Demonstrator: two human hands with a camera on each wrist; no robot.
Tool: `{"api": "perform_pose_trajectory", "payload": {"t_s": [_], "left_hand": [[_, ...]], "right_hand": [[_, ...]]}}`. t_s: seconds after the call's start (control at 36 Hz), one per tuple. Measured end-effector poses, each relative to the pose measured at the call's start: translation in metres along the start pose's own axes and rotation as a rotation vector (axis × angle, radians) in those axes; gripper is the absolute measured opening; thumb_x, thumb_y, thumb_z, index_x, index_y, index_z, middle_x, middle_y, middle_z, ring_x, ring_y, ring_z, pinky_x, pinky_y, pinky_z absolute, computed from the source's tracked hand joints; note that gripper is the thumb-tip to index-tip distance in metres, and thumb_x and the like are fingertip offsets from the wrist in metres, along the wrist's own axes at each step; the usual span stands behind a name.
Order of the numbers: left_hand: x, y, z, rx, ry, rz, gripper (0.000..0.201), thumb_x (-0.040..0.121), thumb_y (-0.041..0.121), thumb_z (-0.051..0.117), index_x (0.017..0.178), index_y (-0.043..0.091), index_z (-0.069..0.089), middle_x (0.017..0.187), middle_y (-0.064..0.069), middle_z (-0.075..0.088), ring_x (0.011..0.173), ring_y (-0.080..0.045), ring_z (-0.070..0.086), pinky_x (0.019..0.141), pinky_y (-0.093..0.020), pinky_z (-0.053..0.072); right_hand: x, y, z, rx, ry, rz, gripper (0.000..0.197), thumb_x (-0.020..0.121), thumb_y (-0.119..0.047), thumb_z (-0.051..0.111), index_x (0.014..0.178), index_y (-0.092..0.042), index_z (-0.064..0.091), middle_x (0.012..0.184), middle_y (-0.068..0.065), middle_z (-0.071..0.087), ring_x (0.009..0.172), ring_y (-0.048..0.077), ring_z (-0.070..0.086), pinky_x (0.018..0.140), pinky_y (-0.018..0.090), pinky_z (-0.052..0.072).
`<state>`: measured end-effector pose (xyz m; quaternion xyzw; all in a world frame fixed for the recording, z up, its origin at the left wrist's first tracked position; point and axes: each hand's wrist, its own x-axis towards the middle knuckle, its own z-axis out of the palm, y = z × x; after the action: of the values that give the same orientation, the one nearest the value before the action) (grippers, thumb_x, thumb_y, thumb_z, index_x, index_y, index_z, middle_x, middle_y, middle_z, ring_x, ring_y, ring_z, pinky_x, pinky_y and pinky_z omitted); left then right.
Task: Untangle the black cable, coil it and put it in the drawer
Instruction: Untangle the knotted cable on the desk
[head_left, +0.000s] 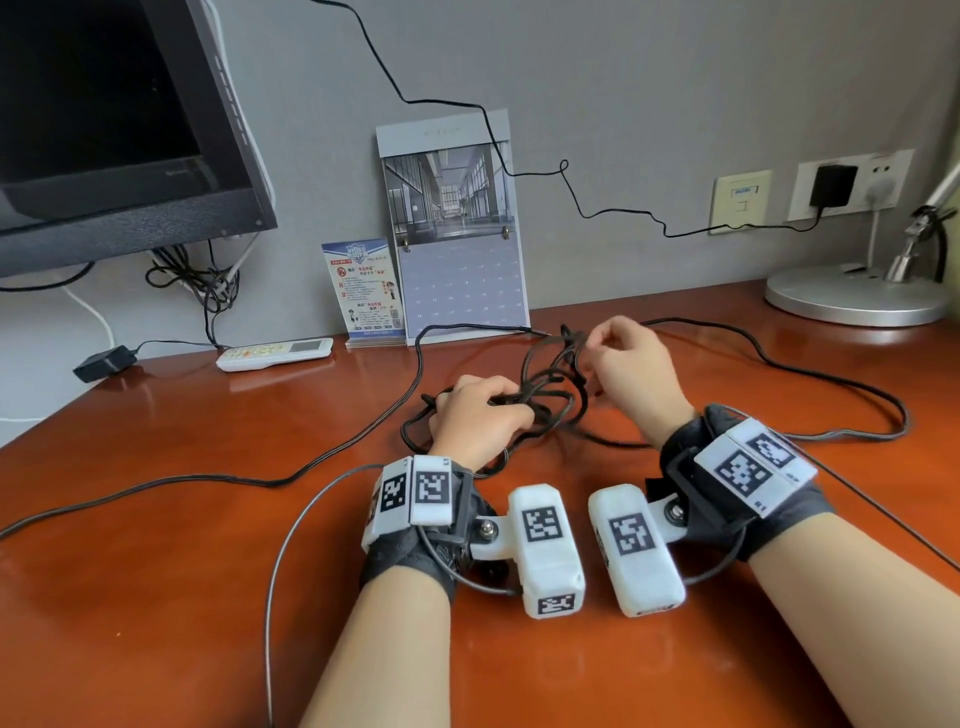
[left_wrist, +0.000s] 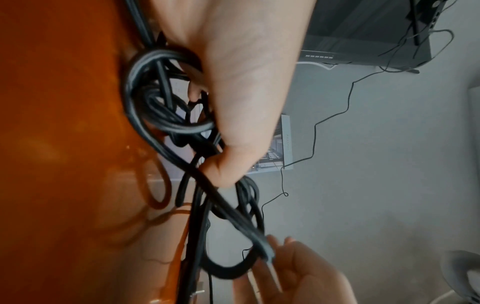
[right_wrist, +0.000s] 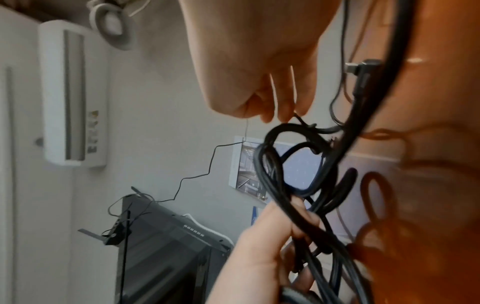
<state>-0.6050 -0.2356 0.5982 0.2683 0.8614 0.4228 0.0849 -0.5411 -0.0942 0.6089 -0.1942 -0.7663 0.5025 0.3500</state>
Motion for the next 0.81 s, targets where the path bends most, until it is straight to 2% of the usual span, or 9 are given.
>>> {"api": "perform_pose_trajectory", "payload": {"t_s": [0.06, 0.11, 0.22, 0.31, 0.39, 0.47, 0.56, 0.67, 0.81], "left_hand": [[-0.001, 0.001, 0.001, 0.034, -0.041, 0.022, 0.017, 0.062, 0.037, 0.059, 0.078, 0.042, 0.056, 0.112, 0.009, 0.044, 0.12, -0.024, 0.032, 0.107, -0.043, 0.026], [-0.002, 0.002, 0.001, 0.053, -0.064, 0.036, 0.019, 0.057, 0.038, 0.057, 0.073, 0.046, 0.052, 0.111, 0.01, 0.044, 0.119, -0.023, 0.032, 0.107, -0.042, 0.026], [-0.003, 0.004, 0.001, 0.068, -0.069, 0.036, 0.025, 0.054, 0.038, 0.055, 0.079, 0.044, 0.056, 0.11, 0.011, 0.045, 0.118, -0.023, 0.033, 0.106, -0.043, 0.027], [-0.003, 0.004, 0.001, 0.087, -0.068, 0.035, 0.034, 0.053, 0.039, 0.055, 0.087, 0.039, 0.058, 0.109, 0.012, 0.045, 0.118, -0.022, 0.033, 0.106, -0.043, 0.027], [-0.005, 0.006, 0.001, 0.093, -0.082, 0.035, 0.029, 0.053, 0.038, 0.056, 0.082, 0.042, 0.058, 0.107, 0.013, 0.045, 0.117, -0.021, 0.033, 0.107, -0.043, 0.026], [-0.005, 0.007, 0.001, 0.111, -0.102, 0.038, 0.024, 0.058, 0.036, 0.061, 0.082, 0.041, 0.06, 0.108, 0.013, 0.045, 0.118, -0.021, 0.033, 0.107, -0.042, 0.027], [-0.002, 0.004, 0.0, 0.112, -0.06, 0.023, 0.02, 0.071, 0.028, 0.067, 0.087, 0.038, 0.06, 0.112, 0.01, 0.045, 0.12, -0.024, 0.032, 0.106, -0.043, 0.029], [0.001, -0.002, -0.002, 0.131, 0.041, -0.013, 0.015, 0.077, 0.023, 0.064, 0.081, 0.037, 0.063, 0.11, 0.007, 0.046, 0.115, -0.026, 0.033, 0.103, -0.042, 0.031], [0.002, -0.005, -0.004, 0.134, 0.152, -0.095, 0.014, 0.077, 0.024, 0.064, 0.083, 0.036, 0.063, 0.119, 0.005, 0.049, 0.119, -0.027, 0.033, 0.104, -0.041, 0.028]], "right_hand": [[0.003, 0.0, -0.003, -0.034, 0.093, -0.125, 0.024, 0.081, -0.001, 0.046, 0.07, -0.023, 0.048, 0.072, -0.002, 0.058, 0.064, 0.021, 0.054, 0.066, 0.039, 0.049], [0.004, -0.001, -0.006, -0.132, 0.088, -0.237, 0.022, 0.08, 0.001, 0.049, 0.077, -0.021, 0.052, 0.08, -0.004, 0.055, 0.074, 0.019, 0.053, 0.072, 0.033, 0.045], [0.008, 0.009, -0.009, -0.433, -0.188, -0.317, 0.041, 0.082, 0.004, 0.051, 0.112, -0.02, 0.066, 0.12, 0.006, 0.054, 0.118, 0.027, 0.041, 0.093, 0.017, 0.023], [0.006, 0.011, -0.008, -0.428, -0.315, -0.309, 0.042, 0.089, -0.002, 0.053, 0.124, -0.023, 0.062, 0.126, 0.004, 0.055, 0.126, 0.025, 0.038, 0.108, 0.026, 0.026], [0.006, 0.009, -0.011, -0.41, -0.25, -0.298, 0.022, 0.086, -0.014, 0.064, 0.106, -0.021, 0.072, 0.101, -0.001, 0.064, 0.102, 0.012, 0.053, 0.089, 0.018, 0.036], [0.005, 0.007, -0.015, -0.459, -0.159, -0.256, 0.006, 0.083, -0.024, 0.069, 0.085, -0.022, 0.075, 0.082, -0.007, 0.067, 0.085, 0.011, 0.062, 0.081, 0.03, 0.05], [0.009, 0.004, -0.023, -0.522, 0.079, -0.25, 0.01, 0.086, -0.027, 0.063, 0.088, -0.022, 0.071, 0.085, -0.003, 0.067, 0.088, 0.021, 0.062, 0.069, 0.027, 0.042], [0.017, 0.004, -0.039, -0.411, 0.269, -0.115, 0.025, 0.087, -0.015, 0.047, 0.105, -0.024, 0.062, 0.101, 0.007, 0.067, 0.097, 0.033, 0.058, 0.074, 0.027, 0.034], [0.021, 0.007, -0.056, -0.333, 0.319, 0.031, 0.042, 0.084, -0.005, 0.04, 0.117, -0.017, 0.063, 0.117, 0.013, 0.063, 0.109, 0.035, 0.054, 0.09, 0.031, 0.04]]}}
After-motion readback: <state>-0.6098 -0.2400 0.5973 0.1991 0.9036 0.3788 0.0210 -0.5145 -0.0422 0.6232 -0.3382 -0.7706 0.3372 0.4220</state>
